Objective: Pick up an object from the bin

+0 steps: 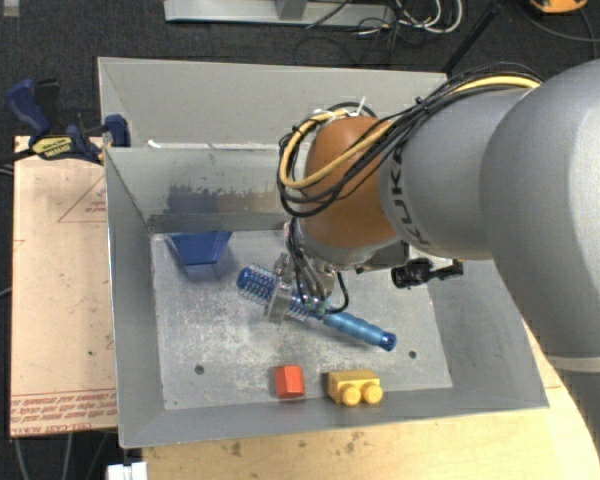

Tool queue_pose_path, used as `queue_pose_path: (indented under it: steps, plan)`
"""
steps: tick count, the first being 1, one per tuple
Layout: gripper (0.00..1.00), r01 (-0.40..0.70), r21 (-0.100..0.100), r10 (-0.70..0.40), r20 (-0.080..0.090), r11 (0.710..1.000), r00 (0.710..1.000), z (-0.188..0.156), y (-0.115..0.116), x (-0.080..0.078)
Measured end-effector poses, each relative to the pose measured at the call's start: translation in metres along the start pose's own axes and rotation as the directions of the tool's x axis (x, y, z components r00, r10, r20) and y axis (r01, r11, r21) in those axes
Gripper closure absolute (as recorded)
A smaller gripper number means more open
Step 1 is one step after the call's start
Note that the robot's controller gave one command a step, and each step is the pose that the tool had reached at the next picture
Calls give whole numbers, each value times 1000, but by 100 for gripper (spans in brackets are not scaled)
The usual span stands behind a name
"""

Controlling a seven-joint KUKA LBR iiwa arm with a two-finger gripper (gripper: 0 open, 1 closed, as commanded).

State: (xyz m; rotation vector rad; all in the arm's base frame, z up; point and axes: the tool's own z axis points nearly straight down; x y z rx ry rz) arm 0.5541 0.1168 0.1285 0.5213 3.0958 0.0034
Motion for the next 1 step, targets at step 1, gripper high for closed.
queue_pose_path:
  steps: [1]
  plan:
    - [100,1,1,-1,-1,1000,1000,-8,1,0]
